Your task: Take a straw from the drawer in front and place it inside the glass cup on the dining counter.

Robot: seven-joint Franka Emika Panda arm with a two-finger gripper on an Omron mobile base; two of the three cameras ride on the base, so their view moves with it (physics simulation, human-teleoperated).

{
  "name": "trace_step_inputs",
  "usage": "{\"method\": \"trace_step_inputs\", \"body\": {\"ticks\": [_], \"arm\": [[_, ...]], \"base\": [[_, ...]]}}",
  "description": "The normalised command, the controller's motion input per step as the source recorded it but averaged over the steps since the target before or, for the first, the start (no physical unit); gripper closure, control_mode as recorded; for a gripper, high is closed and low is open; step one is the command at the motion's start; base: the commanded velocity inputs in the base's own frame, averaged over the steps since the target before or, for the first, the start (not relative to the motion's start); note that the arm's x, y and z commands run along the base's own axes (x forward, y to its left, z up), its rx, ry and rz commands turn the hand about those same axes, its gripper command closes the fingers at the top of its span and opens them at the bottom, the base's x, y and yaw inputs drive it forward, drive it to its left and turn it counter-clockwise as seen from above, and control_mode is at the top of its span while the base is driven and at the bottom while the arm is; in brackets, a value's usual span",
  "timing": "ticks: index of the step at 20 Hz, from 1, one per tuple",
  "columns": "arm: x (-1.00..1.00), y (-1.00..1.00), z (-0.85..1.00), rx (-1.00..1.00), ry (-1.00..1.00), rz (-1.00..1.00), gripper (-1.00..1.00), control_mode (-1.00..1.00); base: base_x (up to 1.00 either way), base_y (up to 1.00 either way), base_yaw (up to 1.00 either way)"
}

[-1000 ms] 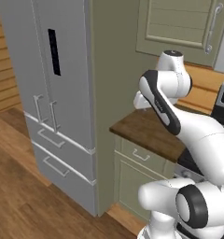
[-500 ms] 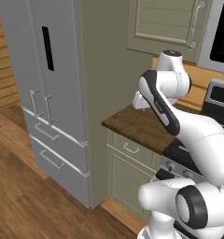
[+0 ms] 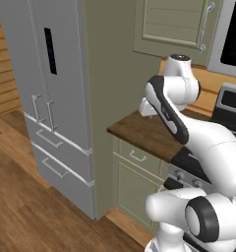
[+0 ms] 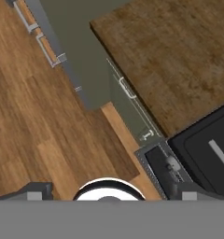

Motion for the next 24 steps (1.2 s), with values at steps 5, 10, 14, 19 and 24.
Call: {"method": "trace_step_inputs", "body": {"ticks": [5, 10, 14, 19, 24], "arm": [[-0.23, 0.56, -0.85, -0.45, 0.0, 0.0, -1.0, -1.0], [-0.26, 0.6, -1.0, -0.56, 0.0, 0.0, -1.0, -1.0], [-0.09, 0.1, -0.95, -0.39, -0.02, 0.0, -1.0, -1.0], [0.01, -0.16, -0.7, -0.15, -0.01, 0.0, -1.0, -1.0], [0.23, -0.16, -0.52, -0.18, 0.0, 0.0, -1.0, -1.0]], "base": [[0.0, 0.0, 0.0], [0.0, 0.0, 0.0], [0.0, 0.0, 0.0], [0.0, 0.0, 0.0], [0.0, 0.0, 0.0]]}}
